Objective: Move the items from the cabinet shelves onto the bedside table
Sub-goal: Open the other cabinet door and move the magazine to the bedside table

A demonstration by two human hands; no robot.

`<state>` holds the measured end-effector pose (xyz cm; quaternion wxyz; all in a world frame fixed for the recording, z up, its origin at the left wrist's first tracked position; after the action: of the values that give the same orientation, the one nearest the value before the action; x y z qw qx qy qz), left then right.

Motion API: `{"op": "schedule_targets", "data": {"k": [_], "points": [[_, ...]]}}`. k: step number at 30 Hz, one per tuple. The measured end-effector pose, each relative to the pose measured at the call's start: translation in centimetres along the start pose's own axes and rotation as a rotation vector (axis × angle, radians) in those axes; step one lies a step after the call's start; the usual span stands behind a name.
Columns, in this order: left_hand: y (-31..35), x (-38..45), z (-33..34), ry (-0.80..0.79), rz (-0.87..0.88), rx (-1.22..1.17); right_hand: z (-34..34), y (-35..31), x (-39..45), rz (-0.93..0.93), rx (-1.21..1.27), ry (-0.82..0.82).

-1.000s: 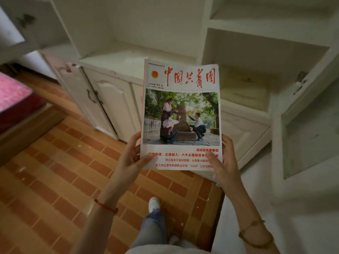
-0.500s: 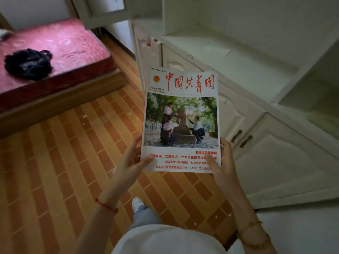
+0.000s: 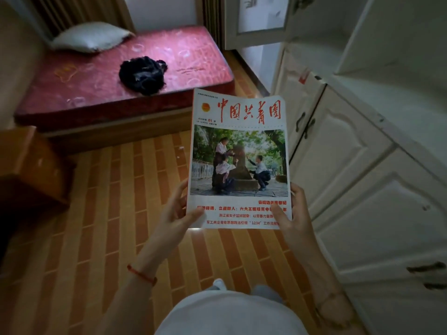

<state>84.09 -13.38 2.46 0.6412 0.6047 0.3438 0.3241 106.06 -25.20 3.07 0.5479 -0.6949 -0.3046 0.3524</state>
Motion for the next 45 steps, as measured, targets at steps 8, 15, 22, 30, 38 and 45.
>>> {"op": "schedule_targets", "data": {"k": [8, 15, 22, 30, 38, 45], "points": [[-1.2, 4.5, -9.3, 0.184, -0.062, -0.038, 10.1, -1.3, 8.6, 0.03, -0.008, -0.194], [-2.3, 11.1, -16.5, 0.397, -0.077, -0.092, 18.9, -2.7, 19.0, 0.034, -0.024, -0.371], [-1.1, 20.2, -24.2, 0.581, -0.055, -0.088, 28.4, -7.0, 31.6, 0.008, -0.062, -0.547], [0.3, 26.2, -31.9, 0.813, -0.042, -0.094, 39.7, -11.6, 41.3, -0.055, -0.12, -0.774], [-1.3, 29.5, -40.9, 0.993, -0.056, -0.127, 52.1, -12.5, 46.9, -0.027, -0.14, -0.952], [-1.6, 32.9, -53.4, 1.09, -0.038, -0.125, 66.9, -14.9, 50.7, -0.051, -0.15, -1.095]]}}
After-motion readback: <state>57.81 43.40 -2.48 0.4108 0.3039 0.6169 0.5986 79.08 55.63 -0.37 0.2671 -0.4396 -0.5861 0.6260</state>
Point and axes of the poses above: each hand's wrist, its own x-axis towards the middle knuckle, its own z-axis out of the palm, y = z × x, the point moved 10 cm from there along x, towards the middle knuckle, and after that the axes turned 7 degrees about z, right-handed, at the moved point
